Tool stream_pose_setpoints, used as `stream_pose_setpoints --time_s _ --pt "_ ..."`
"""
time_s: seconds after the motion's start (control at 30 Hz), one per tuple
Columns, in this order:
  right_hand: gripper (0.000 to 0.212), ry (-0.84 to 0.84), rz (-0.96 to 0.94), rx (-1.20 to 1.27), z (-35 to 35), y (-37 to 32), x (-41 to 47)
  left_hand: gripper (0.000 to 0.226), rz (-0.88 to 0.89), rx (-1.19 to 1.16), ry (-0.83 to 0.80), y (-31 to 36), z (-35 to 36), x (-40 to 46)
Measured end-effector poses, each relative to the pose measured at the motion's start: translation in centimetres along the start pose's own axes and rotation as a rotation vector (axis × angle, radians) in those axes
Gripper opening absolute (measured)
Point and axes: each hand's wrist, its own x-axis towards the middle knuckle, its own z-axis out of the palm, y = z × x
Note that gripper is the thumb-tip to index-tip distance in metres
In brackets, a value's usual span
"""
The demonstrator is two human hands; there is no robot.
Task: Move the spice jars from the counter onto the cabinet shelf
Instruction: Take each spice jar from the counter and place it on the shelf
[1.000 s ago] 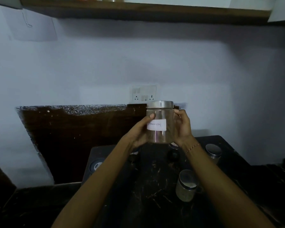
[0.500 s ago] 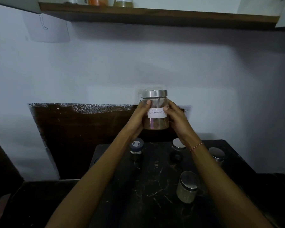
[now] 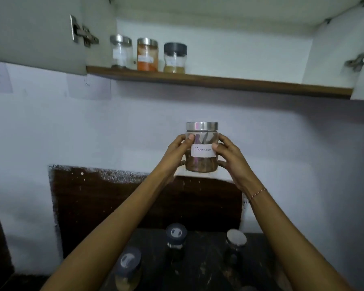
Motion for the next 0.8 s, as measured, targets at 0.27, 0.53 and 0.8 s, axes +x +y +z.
stream_pose_setpoints --time_s 0.27,0.53,0.8 --pt "0.028 -0.046 -0.279 -0.021 -2.1 -7.9 10.8 0.035 0.253 -0.004 0.149 10.6 -0.8 8.7" --pt "0.035 -0.013 -0.294 -0.124 -4.3 -13.4 23.3 0.040 0.383 0.160 0.228 17.9 -1.6 19.2" --pt "0.035 0.008 -0.112 -0.206 -4.4 -10.3 29.8 0.032 0.289 0.427 0.326 16.1 -3.0 27.0"
